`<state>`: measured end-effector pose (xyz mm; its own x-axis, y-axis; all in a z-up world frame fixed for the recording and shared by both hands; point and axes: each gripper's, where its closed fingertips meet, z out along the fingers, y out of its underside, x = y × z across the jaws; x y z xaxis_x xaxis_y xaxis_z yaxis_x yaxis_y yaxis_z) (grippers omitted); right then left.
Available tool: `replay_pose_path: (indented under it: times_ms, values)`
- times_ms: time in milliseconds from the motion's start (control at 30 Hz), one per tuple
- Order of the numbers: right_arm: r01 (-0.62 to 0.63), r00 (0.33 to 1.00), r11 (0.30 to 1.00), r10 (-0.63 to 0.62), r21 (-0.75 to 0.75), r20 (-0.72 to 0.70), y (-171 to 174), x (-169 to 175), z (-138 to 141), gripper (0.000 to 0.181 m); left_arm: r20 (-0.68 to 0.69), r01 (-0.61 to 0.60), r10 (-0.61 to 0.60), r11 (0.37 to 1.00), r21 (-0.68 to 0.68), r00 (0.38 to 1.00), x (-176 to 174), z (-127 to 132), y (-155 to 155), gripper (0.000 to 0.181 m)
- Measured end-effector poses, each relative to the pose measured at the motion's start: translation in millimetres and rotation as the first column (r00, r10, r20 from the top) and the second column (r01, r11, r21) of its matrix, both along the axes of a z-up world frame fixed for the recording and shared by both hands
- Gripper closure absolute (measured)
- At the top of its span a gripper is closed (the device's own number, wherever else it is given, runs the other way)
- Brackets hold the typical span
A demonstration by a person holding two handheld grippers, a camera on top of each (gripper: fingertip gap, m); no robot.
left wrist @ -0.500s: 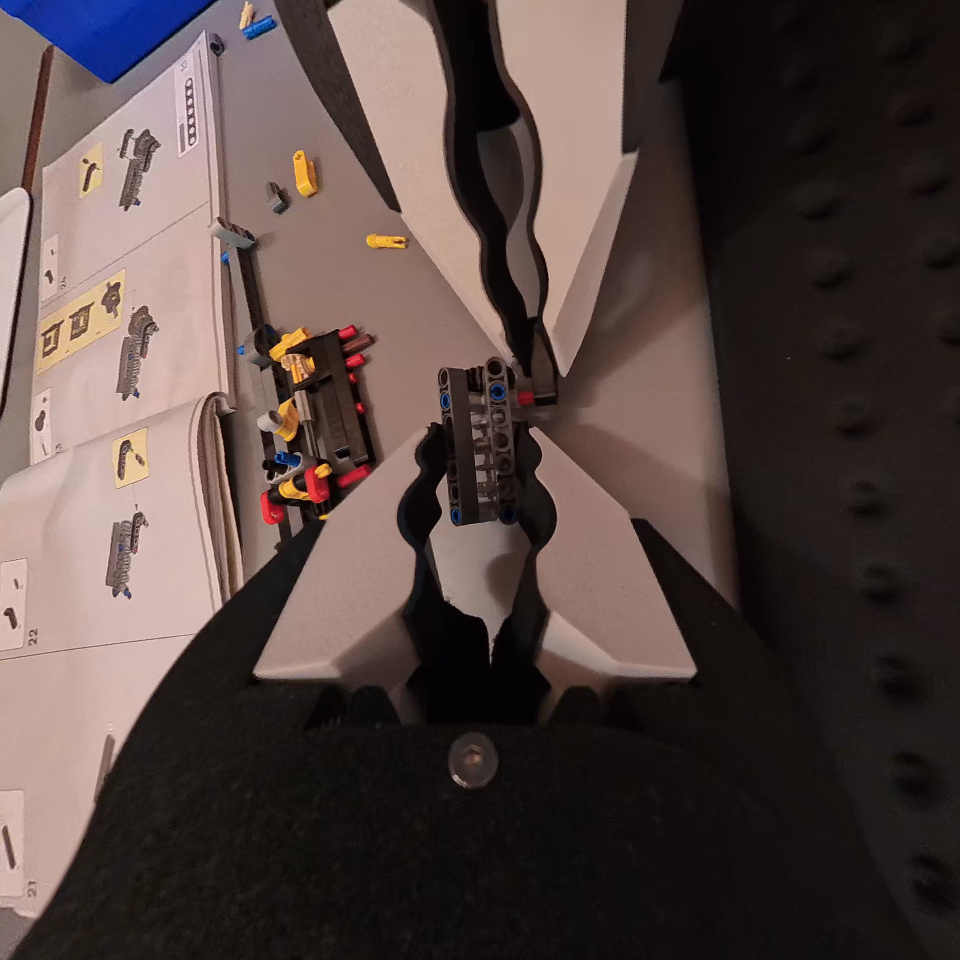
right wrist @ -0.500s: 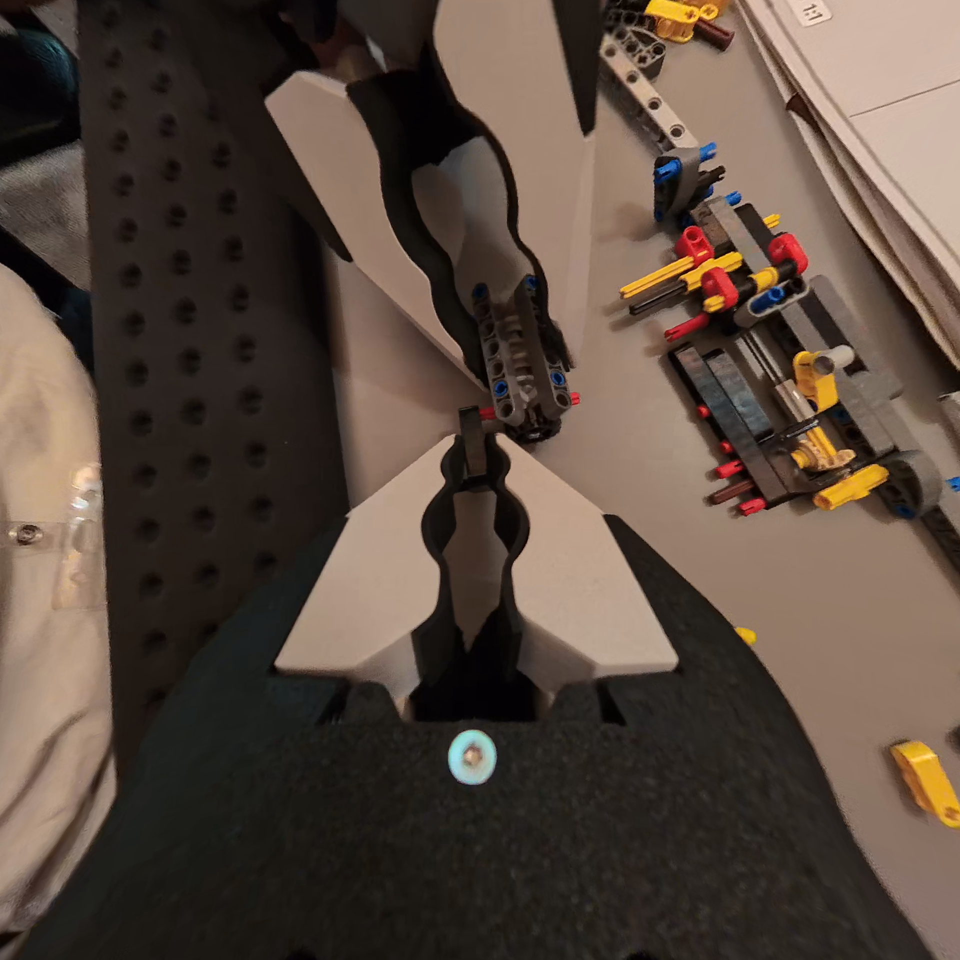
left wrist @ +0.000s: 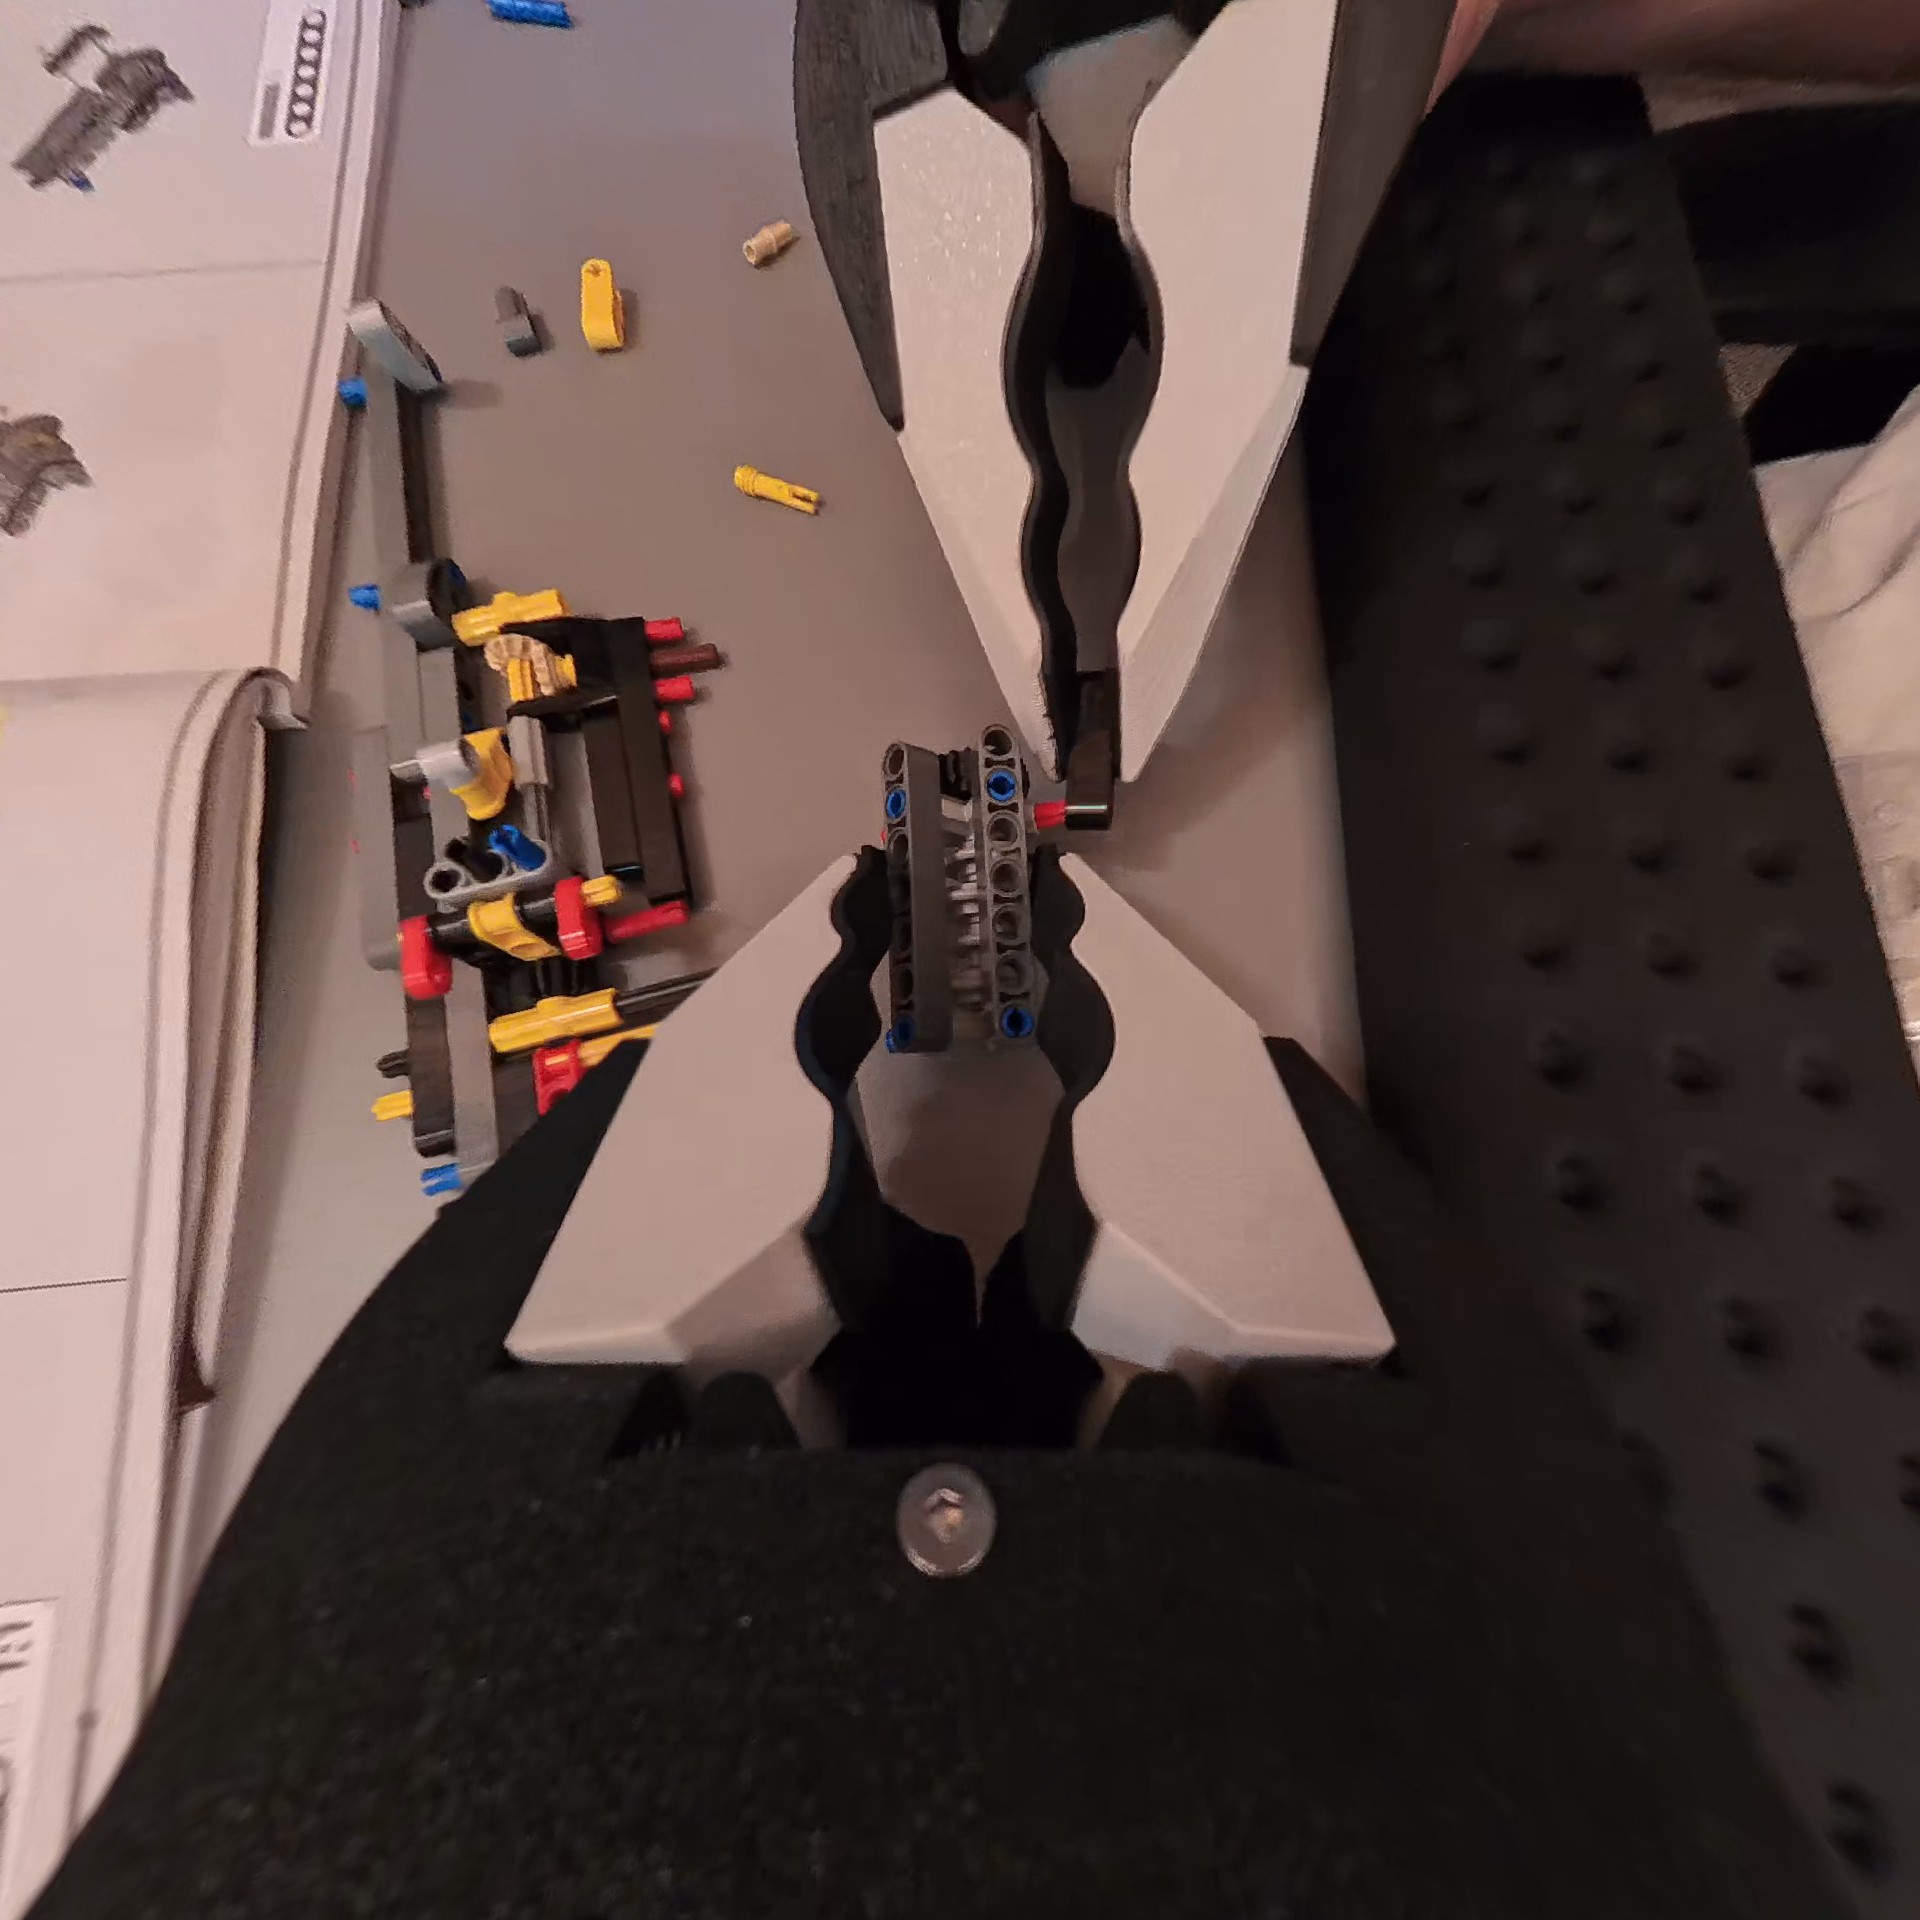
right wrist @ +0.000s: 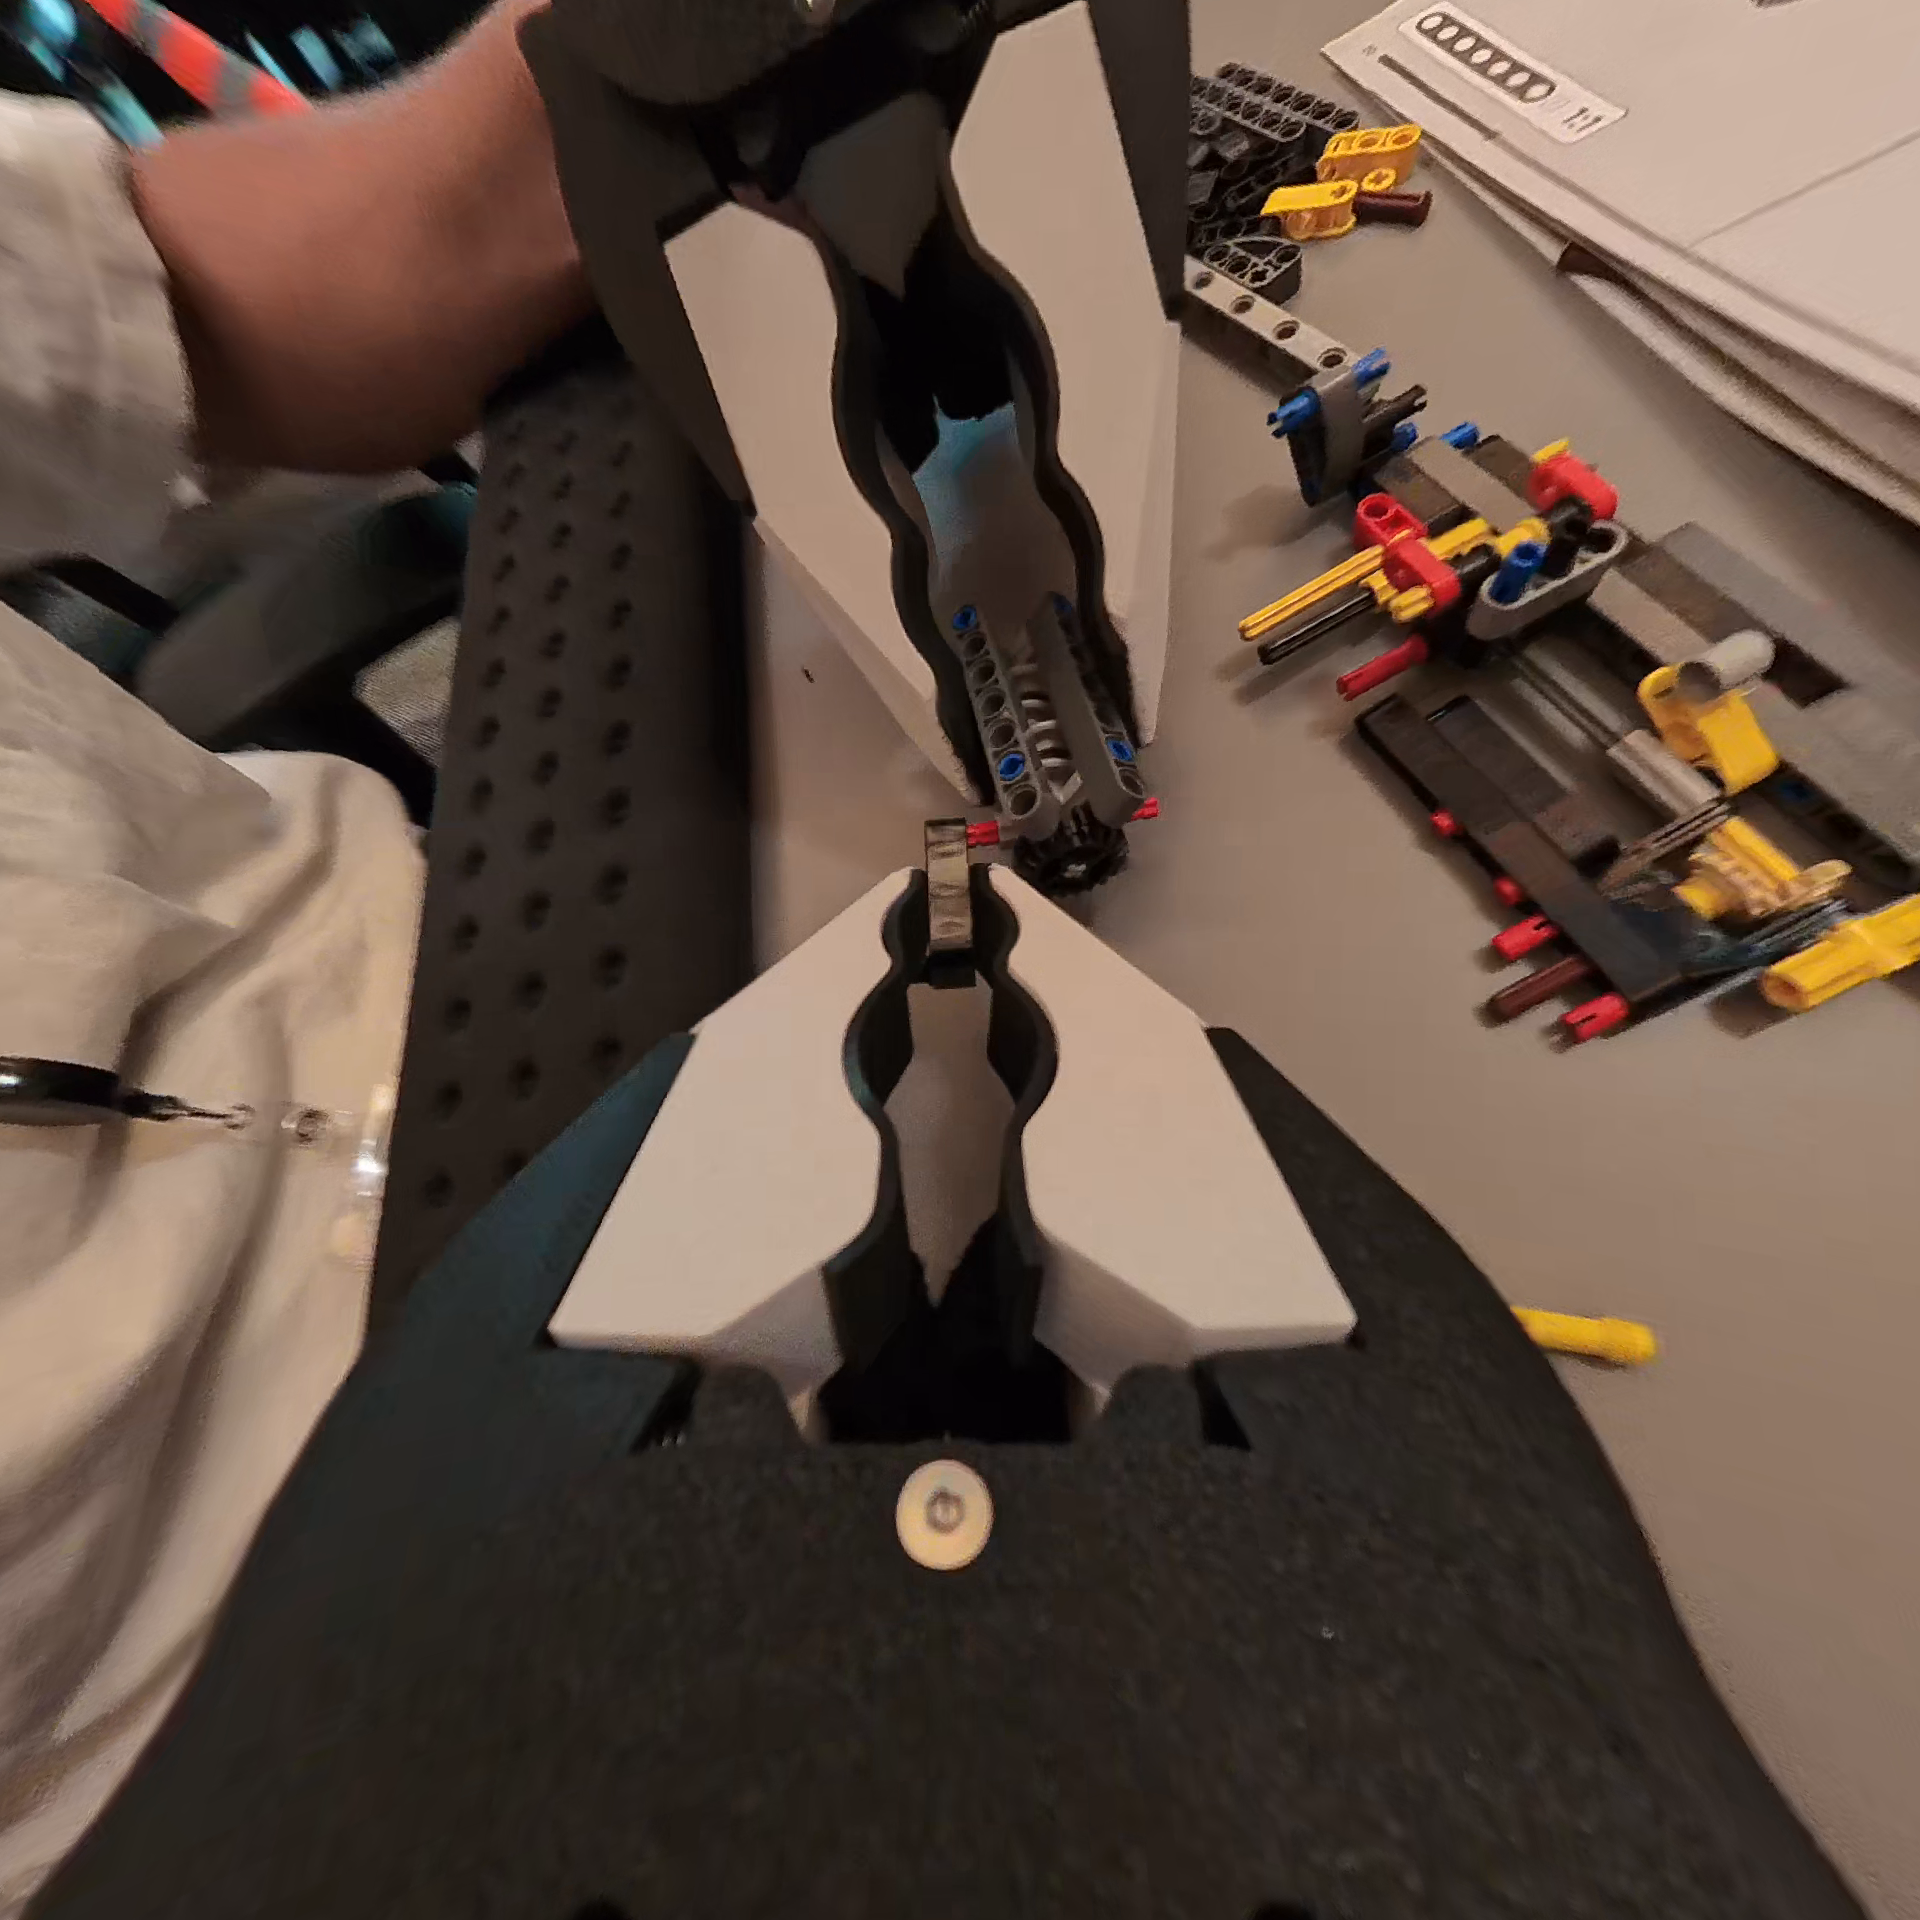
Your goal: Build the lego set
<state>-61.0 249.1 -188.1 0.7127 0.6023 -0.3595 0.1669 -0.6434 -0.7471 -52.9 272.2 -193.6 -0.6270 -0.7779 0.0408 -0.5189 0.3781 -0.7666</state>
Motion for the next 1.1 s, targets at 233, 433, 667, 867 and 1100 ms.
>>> replay_pose_path:
  times_ms: [233,433,667,867,1100]
  values:
    - [-0.063,0.994,0.996,0.068,-0.06,0.084,-2,-1,-1,0.174,-0.068,0.028,-0.031,0.998,-0.049,0.997,-3,-5,-3,0.155]
    - [-0.117,0.976,0.992,0.122,-0.038,0.18,-4,-7,10,0.174,-0.016,0.036,-0.037,0.998,-0.053,0.999,-8,5,-5,0.155]
    - [-0.043,0.978,0.997,0.055,-0.068,0.201,-2,0,7,0.173,0.032,0.012,-0.012,1.0,-0.002,0.999,-2,6,-1,0.156]
    - [0.002,0.967,0.999,0.008,-0.04,0.253,2,6,11,0.169,0.047,-0.009,0.009,1.0,-0.007,0.999,0,10,2,0.156]
    - [0.065,0.927,0.998,-0.061,0.001,0.369,13,17,4,0.133,0.062,-0.016,0.016,1.0,-0.001,0.998,2,12,1,0.156]
